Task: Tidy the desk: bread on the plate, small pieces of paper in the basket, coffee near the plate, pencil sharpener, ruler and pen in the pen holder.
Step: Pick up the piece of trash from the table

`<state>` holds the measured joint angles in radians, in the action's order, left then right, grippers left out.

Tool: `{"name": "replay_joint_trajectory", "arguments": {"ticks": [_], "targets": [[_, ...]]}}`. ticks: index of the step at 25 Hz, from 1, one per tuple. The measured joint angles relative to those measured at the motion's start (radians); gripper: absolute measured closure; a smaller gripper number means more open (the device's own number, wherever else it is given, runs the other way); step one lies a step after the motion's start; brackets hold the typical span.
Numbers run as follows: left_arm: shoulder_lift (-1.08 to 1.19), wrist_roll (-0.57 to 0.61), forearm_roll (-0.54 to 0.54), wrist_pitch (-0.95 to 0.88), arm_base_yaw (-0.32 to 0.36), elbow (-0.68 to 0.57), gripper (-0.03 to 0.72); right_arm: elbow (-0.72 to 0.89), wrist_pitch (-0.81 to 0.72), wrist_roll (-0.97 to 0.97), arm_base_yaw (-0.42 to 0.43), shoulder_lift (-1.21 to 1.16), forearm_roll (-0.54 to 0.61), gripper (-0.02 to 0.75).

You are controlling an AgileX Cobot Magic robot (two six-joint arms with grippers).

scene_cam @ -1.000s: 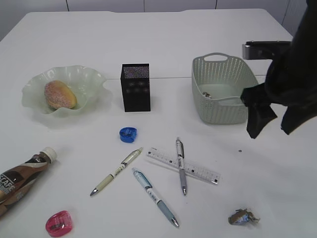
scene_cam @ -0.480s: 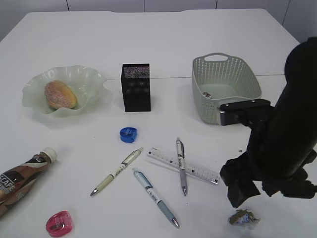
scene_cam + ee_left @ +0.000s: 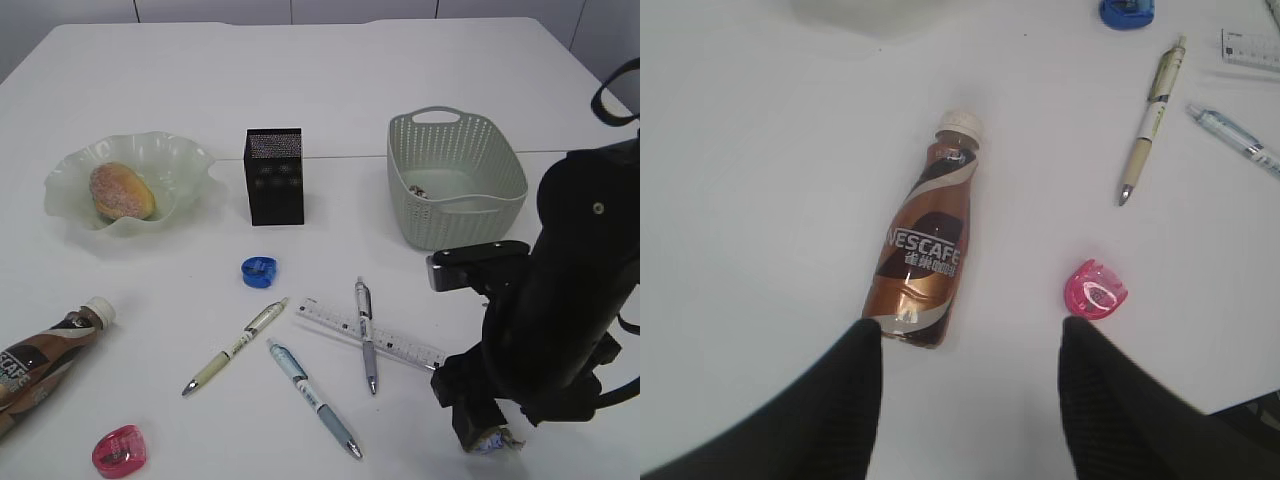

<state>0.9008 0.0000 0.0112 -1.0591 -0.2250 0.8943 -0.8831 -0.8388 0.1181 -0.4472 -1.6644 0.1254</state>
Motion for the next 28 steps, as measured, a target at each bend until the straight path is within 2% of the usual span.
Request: {"name": "replay_joint_trajectory", "arguments": {"ticks": [17, 28], "targets": [[0.000, 0.000, 0.002, 0.000, 0.000, 0.000, 0.272, 0.000, 0.085, 0.000, 0.000, -0.152, -0.004, 0.206], [0.000, 0.000, 0.002, 0.000, 0.000, 0.000, 0.272, 0.000, 0.087, 0.000, 0.000, -0.158, -0.004, 0.501]]}}
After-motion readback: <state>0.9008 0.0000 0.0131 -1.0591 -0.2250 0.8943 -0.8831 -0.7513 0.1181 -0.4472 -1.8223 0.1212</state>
